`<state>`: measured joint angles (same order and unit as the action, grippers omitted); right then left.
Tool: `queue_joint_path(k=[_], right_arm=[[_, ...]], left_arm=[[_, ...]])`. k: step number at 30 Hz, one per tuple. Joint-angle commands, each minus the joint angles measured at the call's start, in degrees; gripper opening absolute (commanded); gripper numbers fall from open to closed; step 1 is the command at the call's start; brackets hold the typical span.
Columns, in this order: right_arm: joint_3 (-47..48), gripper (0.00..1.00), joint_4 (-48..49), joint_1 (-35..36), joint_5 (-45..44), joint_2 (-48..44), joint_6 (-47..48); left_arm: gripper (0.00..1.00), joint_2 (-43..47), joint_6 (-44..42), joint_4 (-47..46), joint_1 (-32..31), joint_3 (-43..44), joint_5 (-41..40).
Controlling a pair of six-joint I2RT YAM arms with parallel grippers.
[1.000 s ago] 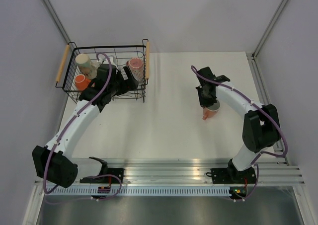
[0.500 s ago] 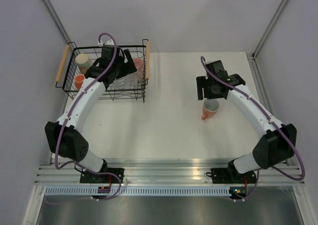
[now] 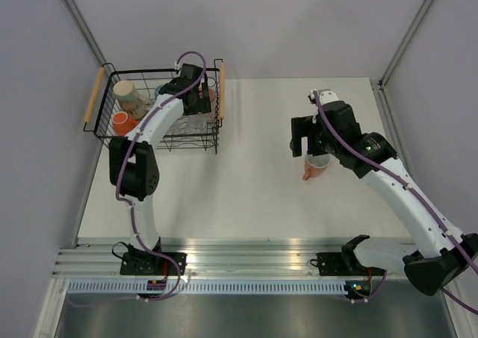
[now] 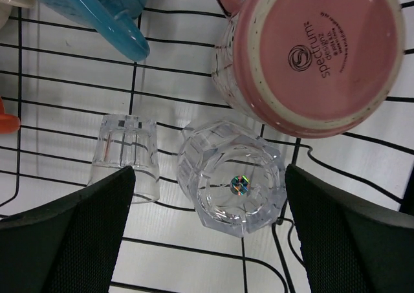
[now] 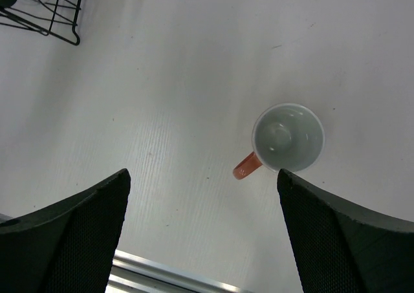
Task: Unload the cups from the dish rack
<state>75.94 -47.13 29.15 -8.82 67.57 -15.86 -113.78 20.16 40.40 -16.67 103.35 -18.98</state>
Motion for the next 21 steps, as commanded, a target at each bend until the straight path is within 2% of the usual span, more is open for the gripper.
queue_joint_path(k=[1, 12, 17, 21], right_arm=[[-1.6, 0.98, 1.0, 1.5, -0.7, -0.2, -0.8], [-3.2, 0.98, 1.9, 2.9, -1.1, -0.4, -1.0], [-3.7, 0.98, 2.2, 2.8, -1.2, -0.3, -0.8], [-4.2, 0.98, 2.1, 2.8, -1.5, -0.2, -0.6]], left_arm=[[1.0, -1.8, -6.0, 1.2, 0.2, 3.8, -1.9], [1.0, -3.7, -11.1, -0.7, -0.5, 1.9, 5.6], [1.0, -4.7, -12.6, -0.1, -1.5, 1.1, 4.1], [1.0, -6.2, -12.0, 3.1, -1.9, 1.7, -0.3]])
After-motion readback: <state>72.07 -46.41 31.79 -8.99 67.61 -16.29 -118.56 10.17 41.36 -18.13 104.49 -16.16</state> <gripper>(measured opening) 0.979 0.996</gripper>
